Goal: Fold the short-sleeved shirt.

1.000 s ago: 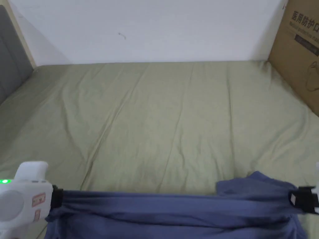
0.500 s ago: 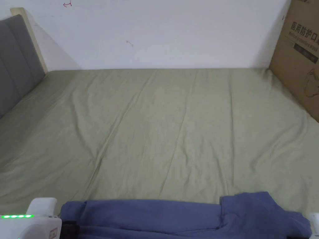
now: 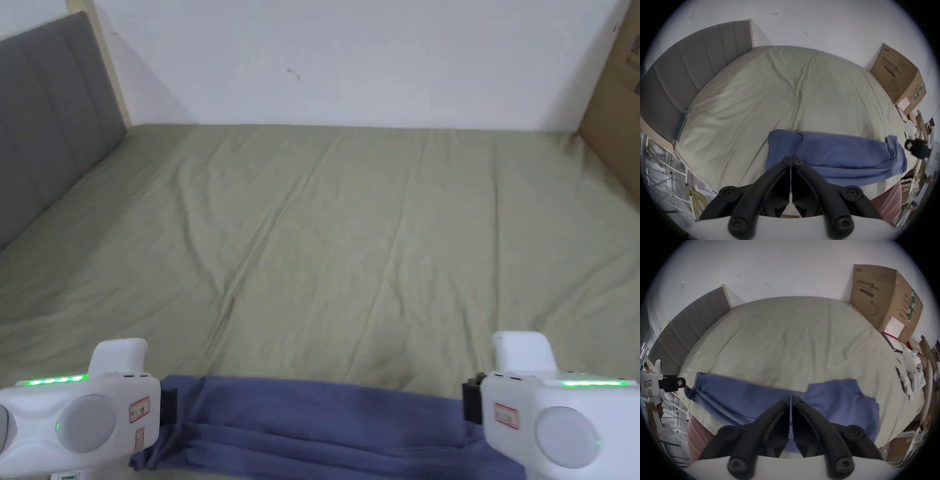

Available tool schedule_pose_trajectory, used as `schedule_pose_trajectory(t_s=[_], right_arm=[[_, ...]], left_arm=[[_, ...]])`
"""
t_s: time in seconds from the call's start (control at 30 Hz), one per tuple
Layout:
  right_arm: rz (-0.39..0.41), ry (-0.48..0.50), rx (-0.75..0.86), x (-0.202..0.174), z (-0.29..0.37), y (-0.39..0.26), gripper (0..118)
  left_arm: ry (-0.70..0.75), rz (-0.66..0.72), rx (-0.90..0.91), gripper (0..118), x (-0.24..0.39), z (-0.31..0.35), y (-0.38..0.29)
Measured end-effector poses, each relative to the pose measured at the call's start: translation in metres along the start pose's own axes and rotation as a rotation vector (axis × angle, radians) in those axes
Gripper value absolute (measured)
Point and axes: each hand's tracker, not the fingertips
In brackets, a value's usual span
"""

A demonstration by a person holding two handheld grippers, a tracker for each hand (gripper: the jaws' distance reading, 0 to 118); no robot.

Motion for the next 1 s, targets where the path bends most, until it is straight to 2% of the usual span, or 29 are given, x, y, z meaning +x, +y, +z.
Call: schedule_pose_trajectory(t_s=[0.03, 0.07, 0.1, 0.13, 0.23, 0.27, 0.3, 0.4, 0.5, 0.57, 0.6, 0.67, 0.73, 0.77, 0.83, 1.0], right_arm=[[0.014, 0.011, -0.002, -0.009, -0.003, 0.001, 3], [0.025, 0.019, -0.008, -0.014, -0.007, -0.001, 3], [0.033, 0.032, -0.012, -0.02, -0.009, -0.001, 3], [0.04, 0.044, -0.017, -0.025, -0.012, 0.0, 3], [0.046, 0.069, -0.038, -0.035, -0.02, -0.001, 3], [0.043, 0.073, -0.042, -0.037, -0.022, -0.001, 3], [0.042, 0.079, -0.051, -0.039, -0.024, -0.002, 3], [0.04, 0.082, -0.07, -0.041, -0.028, -0.003, 3], [0.04, 0.073, -0.088, -0.042, -0.03, -0.005, 3], [0.036, 0.063, -0.102, -0.038, -0.033, -0.007, 3], [0.028, 0.056, -0.11, -0.038, -0.033, -0.008, 3], [0.006, 0.059, -0.127, -0.034, -0.036, -0.011, 3], [-0.014, 0.061, -0.141, -0.031, -0.04, -0.015, 3], [-0.019, 0.06, -0.147, -0.03, -0.042, -0.016, 3], [-0.027, 0.052, -0.158, -0.028, -0.043, -0.019, 3], [-0.053, 0.04, -0.164, -0.015, -0.039, -0.024, 3]], left_arm=[[-0.01, 0.038, 0.008, 2, -0.008, 0.0, 0.0], [-0.027, 0.068, 0.004, 12, -0.015, -0.001, 0.0], [-0.05, 0.107, -0.008, 34, -0.025, -0.002, 0.0], [-0.053, 0.149, -0.013, 62, -0.033, -0.004, -0.001], [-0.112, 0.233, -0.03, 109, -0.054, -0.017, -0.01], [-0.123, 0.261, -0.048, 114, -0.057, -0.024, -0.012], [-0.146, 0.288, -0.069, 115, -0.061, -0.032, -0.016], [-0.212, 0.387, -0.129, 115, -0.071, -0.059, -0.023], [-0.307, 0.477, -0.133, 110, -0.074, -0.08, -0.032], [-0.269, 0.498, -0.118, 107, -0.072, -0.088, -0.036], [-0.222, 0.501, -0.117, 99, -0.07, -0.085, -0.034], [-0.063, 0.407, -0.138, 45, -0.069, -0.077, -0.03], [-0.178, 0.443, -0.111, 26, -0.074, -0.075, -0.033], [-0.163, 0.443, -0.121, 17, -0.073, -0.075, -0.031], [-0.164, 0.427, -0.127, 11, -0.067, -0.069, -0.027], [-0.205, 0.435, -0.106, 9, -0.072, -0.05, -0.021]])
